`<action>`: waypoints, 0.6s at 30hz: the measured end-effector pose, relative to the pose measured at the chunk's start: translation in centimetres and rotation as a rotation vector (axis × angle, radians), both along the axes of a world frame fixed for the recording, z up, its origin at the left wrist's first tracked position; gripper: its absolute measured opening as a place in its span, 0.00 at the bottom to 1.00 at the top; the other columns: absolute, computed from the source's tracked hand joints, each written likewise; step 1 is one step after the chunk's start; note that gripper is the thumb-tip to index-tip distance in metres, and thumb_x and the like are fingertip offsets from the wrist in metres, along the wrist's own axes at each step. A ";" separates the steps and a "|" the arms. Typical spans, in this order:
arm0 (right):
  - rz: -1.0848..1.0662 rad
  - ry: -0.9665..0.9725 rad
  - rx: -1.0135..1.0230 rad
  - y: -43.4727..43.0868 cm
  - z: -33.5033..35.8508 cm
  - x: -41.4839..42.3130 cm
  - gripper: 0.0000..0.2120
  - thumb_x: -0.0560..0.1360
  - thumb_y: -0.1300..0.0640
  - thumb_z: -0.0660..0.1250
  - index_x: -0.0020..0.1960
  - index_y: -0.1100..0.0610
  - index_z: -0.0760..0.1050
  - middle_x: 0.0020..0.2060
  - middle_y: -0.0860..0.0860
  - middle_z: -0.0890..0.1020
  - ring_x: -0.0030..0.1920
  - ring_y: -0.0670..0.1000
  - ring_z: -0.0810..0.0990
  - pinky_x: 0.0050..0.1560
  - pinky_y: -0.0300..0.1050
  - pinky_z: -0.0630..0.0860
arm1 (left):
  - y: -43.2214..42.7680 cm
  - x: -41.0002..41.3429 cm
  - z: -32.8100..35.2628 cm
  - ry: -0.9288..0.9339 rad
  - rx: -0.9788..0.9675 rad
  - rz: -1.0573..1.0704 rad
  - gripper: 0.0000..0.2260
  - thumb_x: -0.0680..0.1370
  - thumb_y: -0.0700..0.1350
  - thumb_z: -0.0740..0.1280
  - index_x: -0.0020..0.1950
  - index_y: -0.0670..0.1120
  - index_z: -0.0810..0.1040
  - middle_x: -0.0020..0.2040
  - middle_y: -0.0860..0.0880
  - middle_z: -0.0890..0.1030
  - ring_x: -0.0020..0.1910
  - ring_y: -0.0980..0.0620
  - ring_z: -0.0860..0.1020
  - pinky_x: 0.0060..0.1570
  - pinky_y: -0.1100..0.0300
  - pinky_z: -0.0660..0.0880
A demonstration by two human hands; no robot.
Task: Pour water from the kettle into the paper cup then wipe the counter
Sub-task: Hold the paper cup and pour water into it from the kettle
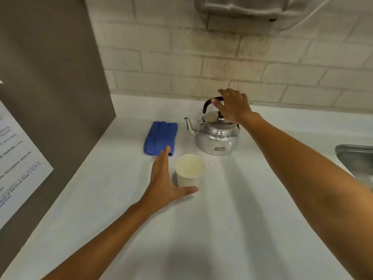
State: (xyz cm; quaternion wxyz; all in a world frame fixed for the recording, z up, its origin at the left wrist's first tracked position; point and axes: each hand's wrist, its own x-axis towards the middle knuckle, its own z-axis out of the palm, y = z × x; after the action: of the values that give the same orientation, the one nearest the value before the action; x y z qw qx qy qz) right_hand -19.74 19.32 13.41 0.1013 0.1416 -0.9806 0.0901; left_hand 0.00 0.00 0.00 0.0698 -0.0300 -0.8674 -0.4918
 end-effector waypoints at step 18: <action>-0.019 -0.061 -0.208 -1.5 0.8 -3.4 0.28 0.78 0.42 0.53 0.29 0.61 0.68 0.32 0.57 0.76 0.40 0.59 0.75 0.41 0.48 0.70 | 3.2 -1.5 -2.0 -0.089 0.228 0.082 0.28 0.62 0.50 0.78 0.54 0.65 0.66 0.53 0.65 0.74 0.52 0.71 0.73 0.43 0.78 0.71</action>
State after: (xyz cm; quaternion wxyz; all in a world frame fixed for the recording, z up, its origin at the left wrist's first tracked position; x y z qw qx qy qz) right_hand -23.16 17.87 14.17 0.0865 0.1184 -0.9698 0.1947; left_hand -1.52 3.24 -2.05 0.0543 0.0354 -0.8086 -0.5848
